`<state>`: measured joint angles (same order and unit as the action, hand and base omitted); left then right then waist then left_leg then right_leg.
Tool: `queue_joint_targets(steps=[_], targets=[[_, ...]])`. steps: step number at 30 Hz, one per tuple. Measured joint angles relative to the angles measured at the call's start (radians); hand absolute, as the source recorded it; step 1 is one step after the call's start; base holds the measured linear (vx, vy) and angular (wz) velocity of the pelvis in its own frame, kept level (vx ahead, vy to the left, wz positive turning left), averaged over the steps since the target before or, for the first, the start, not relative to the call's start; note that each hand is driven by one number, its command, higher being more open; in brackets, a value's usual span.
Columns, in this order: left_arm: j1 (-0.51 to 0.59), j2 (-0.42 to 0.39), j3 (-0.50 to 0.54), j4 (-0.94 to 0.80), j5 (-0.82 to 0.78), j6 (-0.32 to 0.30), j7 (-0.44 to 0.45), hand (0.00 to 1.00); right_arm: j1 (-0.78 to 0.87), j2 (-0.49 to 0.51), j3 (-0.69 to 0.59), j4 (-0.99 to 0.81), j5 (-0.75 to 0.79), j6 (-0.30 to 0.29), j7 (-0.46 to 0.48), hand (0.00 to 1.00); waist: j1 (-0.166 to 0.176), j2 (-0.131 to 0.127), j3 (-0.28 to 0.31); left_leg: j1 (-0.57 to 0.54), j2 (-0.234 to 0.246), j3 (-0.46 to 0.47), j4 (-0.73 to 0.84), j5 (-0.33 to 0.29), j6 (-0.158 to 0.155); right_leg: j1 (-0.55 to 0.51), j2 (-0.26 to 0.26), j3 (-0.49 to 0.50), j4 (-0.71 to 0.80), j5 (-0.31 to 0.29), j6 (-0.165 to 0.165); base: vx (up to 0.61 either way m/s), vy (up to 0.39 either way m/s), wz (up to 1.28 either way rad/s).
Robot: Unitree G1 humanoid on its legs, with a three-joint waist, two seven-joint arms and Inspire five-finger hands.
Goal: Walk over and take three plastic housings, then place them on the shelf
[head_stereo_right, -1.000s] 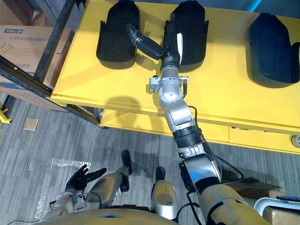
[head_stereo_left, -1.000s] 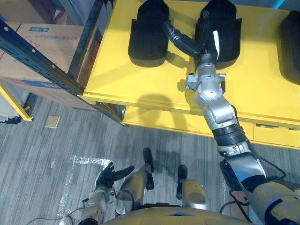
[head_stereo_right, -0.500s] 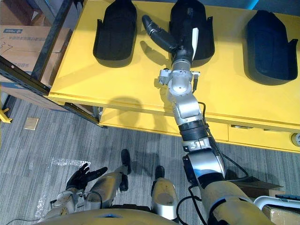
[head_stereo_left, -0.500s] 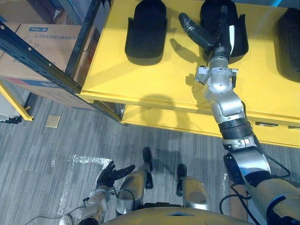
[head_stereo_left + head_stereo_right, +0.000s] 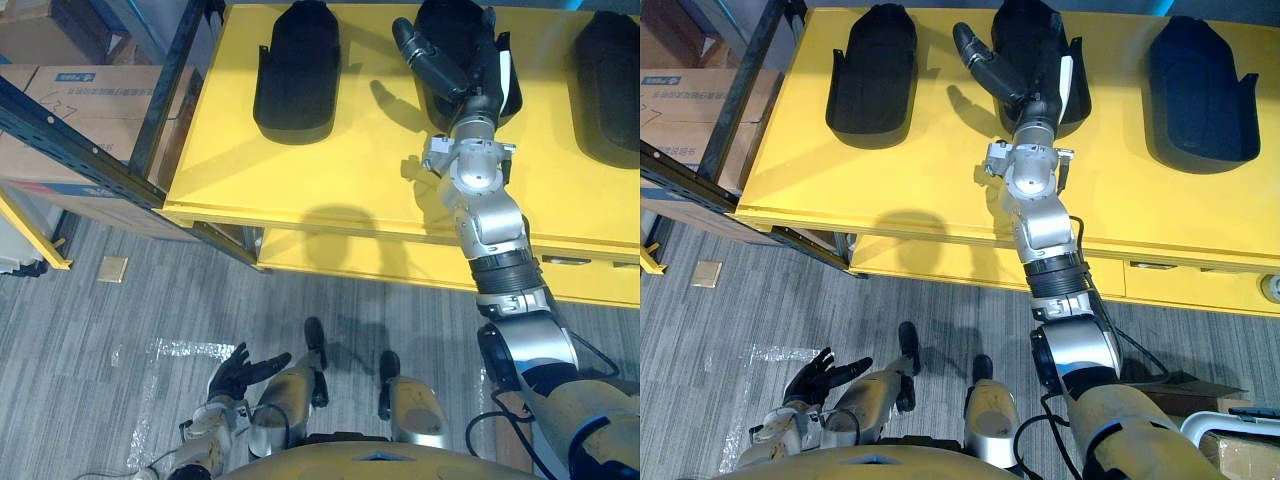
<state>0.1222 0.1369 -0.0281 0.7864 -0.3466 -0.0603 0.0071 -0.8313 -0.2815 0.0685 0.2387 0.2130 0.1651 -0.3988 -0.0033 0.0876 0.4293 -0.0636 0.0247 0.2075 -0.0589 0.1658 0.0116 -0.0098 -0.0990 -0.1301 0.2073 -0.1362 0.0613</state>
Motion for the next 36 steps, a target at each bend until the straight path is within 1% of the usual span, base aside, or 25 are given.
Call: queue_joint_targets(steps=[5, 9, 10, 13, 16, 19, 21, 22, 23, 24, 25, 26, 28, 30, 32, 36], targets=[[-0.002, 0.000, -0.007, -0.003, 0.000, 0.003, -0.003, 1.00, 0.005, -0.010, 0.008, -0.027, -0.001, 0.007, 0.058, 1.00, -0.004, 0.003, -0.002, 0.002, 0.005, 0.004, 0.000, 0.000, 0.000, 0.000, 0.005, 0.002, -0.001, 0.000, -0.001, 0.01, -0.007, -0.02], [-0.003, 0.000, -0.009, -0.009, 0.000, 0.019, -0.003, 1.00, 0.005, -0.071, 0.050, -0.041, -0.015, 0.083, 0.122, 1.00, -0.001, 0.004, -0.002, 0.002, 0.006, 0.003, -0.002, 0.001, -0.002, 0.000, 0.006, 0.002, -0.001, 0.000, -0.001, 0.00, 0.000, 0.00], [-0.003, 0.000, -0.009, -0.009, 0.000, 0.018, -0.003, 1.00, 0.005, -0.081, 0.061, -0.036, -0.033, 0.094, 0.140, 1.00, -0.001, 0.004, -0.002, 0.002, 0.006, 0.003, -0.004, 0.002, -0.002, 0.000, 0.006, 0.001, -0.001, 0.000, -0.001, 0.00, 0.000, 0.00], [-0.003, 0.000, -0.009, -0.009, 0.000, 0.018, -0.003, 1.00, 0.005, -0.105, 0.066, -0.030, -0.059, 0.094, 0.170, 1.00, -0.001, 0.004, -0.003, 0.008, 0.005, 0.002, -0.019, 0.011, -0.001, 0.001, 0.007, 0.001, -0.003, 0.001, 0.000, 0.01, -0.001, 0.01], [-0.003, 0.000, -0.009, -0.009, 0.000, 0.019, -0.001, 1.00, 0.013, -0.174, 0.067, -0.064, -0.158, 0.094, 0.231, 1.00, -0.002, 0.004, -0.003, 0.010, 0.005, -0.003, -0.023, 0.013, -0.001, 0.011, 0.010, 0.000, -0.017, 0.006, 0.003, 0.01, -0.001, 0.04], [-0.003, 0.000, -0.006, -0.009, 0.001, 0.021, 0.000, 1.00, 0.056, -0.276, 0.067, -0.174, -0.239, 0.086, 0.296, 1.00, -0.005, 0.003, -0.004, 0.010, 0.005, -0.002, -0.024, 0.013, -0.001, 0.011, 0.010, 0.001, -0.023, 0.008, 0.005, 0.00, 0.000, 0.00], [0.001, 0.006, -0.005, -0.008, 0.002, 0.021, 0.001, 1.00, 0.105, -0.365, 0.066, -0.261, -0.250, 0.056, 0.350, 1.00, -0.016, -0.004, -0.007, 0.006, 0.007, -0.001, -0.024, 0.012, -0.002, 0.011, 0.013, 0.002, -0.033, 0.012, 0.006, 0.00, 0.000, 0.00], [0.003, 0.012, -0.005, -0.003, 0.004, 0.022, -0.001, 1.00, 0.138, -0.407, 0.066, -0.302, -0.271, 0.028, 0.376, 1.00, -0.027, -0.010, -0.010, 0.001, 0.009, 0.000, -0.024, 0.012, -0.002, 0.009, 0.015, 0.003, -0.039, 0.017, 0.006, 0.03, -0.012, -0.07], [0.004, 0.019, -0.006, 0.003, 0.004, 0.024, -0.003, 1.00, 0.176, -0.443, 0.066, -0.334, -0.309, -0.002, 0.393, 1.00, -0.031, -0.018, -0.013, 0.000, 0.011, 0.006, -0.024, 0.012, -0.002, 0.009, 0.017, 0.007, -0.046, 0.021, 0.005, 0.03, -0.009, -0.12], [0.004, 0.022, -0.006, 0.006, 0.005, 0.024, -0.004, 1.00, 0.195, -0.457, 0.067, -0.344, -0.331, -0.018, 0.399, 1.00, -0.033, -0.024, -0.016, 0.000, 0.012, 0.009, -0.024, 0.011, -0.004, 0.009, 0.018, 0.010, -0.051, 0.024, 0.005, 0.03, -0.012, -0.20], [0.004, 0.029, -0.006, 0.010, 0.005, 0.024, -0.003, 1.00, 0.224, -0.478, 0.066, -0.355, -0.369, -0.046, 0.406, 1.00, -0.035, -0.034, -0.020, 0.000, 0.016, 0.018, -0.024, 0.009, -0.006, 0.006, 0.022, 0.018, -0.053, 0.026, 0.005, 0.02, -0.007, -0.18], [0.004, 0.031, -0.006, 0.011, 0.005, 0.024, -0.003, 1.00, 0.235, -0.486, 0.067, -0.357, -0.382, -0.056, 0.409, 1.00, -0.037, -0.040, -0.023, 0.000, 0.017, 0.020, -0.024, 0.008, -0.006, 0.003, 0.023, 0.022, -0.053, 0.026, 0.005, 0.02, -0.012, -0.18], [0.004, 0.037, -0.006, 0.013, 0.005, 0.020, -0.004, 1.00, 0.266, -0.520, 0.067, -0.361, -0.431, -0.095, 0.420, 1.00, -0.044, -0.054, -0.028, -0.001, 0.020, 0.023, -0.025, 0.008, -0.006, 0.001, 0.025, 0.024, -0.052, 0.027, 0.004, 0.02, -0.011, -0.06], [0.004, 0.038, -0.006, 0.013, 0.005, 0.020, -0.005, 1.00, 0.274, -0.539, 0.067, -0.364, -0.438, -0.118, 0.436, 1.00, -0.046, -0.060, -0.031, -0.001, 0.021, 0.023, -0.025, 0.008, -0.006, 0.001, 0.026, 0.024, -0.052, 0.027, 0.004, 0.00, 0.000, 0.00], [0.004, 0.038, -0.006, 0.013, 0.005, 0.019, -0.006, 1.00, 0.274, -0.546, 0.067, -0.368, -0.435, -0.125, 0.443, 1.00, -0.046, -0.061, -0.031, -0.001, 0.021, 0.023, -0.025, 0.008, -0.006, 0.001, 0.026, 0.024, -0.052, 0.027, 0.004, 0.00, 0.000, 0.00], [0.003, 0.042, -0.006, 0.016, 0.004, 0.019, -0.009, 1.00, 0.279, -0.546, 0.068, -0.382, -0.436, -0.137, 0.497, 1.00, -0.041, -0.068, -0.034, -0.001, 0.021, 0.023, -0.024, 0.008, -0.006, 0.002, 0.027, 0.024, -0.053, 0.028, 0.004, 0.00, 0.000, 0.00]])
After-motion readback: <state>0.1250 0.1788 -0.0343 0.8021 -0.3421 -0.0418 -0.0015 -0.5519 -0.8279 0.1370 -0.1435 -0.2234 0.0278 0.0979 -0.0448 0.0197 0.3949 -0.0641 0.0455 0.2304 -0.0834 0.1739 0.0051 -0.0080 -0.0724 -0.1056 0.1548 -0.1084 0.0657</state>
